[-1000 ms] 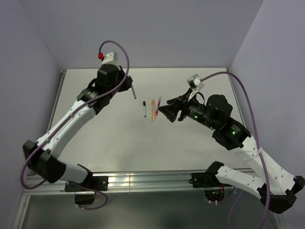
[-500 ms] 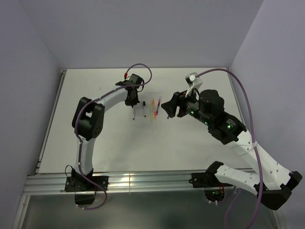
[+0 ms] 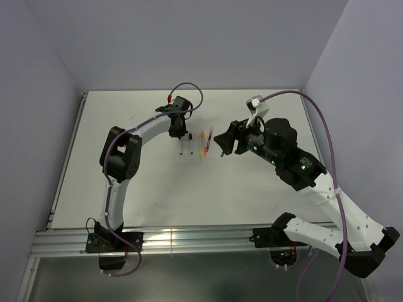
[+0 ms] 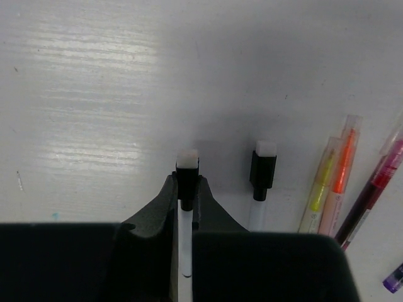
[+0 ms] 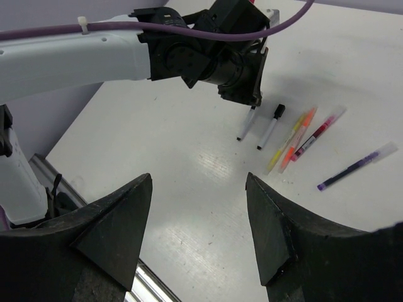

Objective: Insert the pens into the pen caps
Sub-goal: Place the pen at the center of the board.

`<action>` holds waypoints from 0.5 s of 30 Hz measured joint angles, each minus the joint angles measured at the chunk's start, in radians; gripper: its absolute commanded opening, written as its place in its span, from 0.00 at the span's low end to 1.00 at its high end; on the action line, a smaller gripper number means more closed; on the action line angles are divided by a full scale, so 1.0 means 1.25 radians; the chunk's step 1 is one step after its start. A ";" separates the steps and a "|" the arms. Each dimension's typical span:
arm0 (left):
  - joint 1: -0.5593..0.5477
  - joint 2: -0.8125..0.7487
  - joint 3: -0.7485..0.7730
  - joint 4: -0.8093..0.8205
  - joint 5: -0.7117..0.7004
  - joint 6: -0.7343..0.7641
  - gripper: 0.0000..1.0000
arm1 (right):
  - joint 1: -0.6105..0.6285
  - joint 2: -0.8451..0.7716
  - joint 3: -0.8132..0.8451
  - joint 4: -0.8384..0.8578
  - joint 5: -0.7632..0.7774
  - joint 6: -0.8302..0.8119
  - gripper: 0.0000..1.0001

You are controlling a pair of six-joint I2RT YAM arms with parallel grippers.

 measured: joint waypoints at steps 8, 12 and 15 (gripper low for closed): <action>0.000 0.022 0.005 -0.001 0.012 0.001 0.29 | -0.002 -0.002 0.000 0.000 0.000 0.000 0.69; 0.000 0.022 0.007 0.002 0.017 0.005 0.45 | -0.002 -0.002 -0.002 0.000 0.000 0.000 0.69; 0.000 0.022 0.007 0.005 0.019 0.007 0.48 | -0.002 -0.003 -0.004 0.000 0.000 0.000 0.69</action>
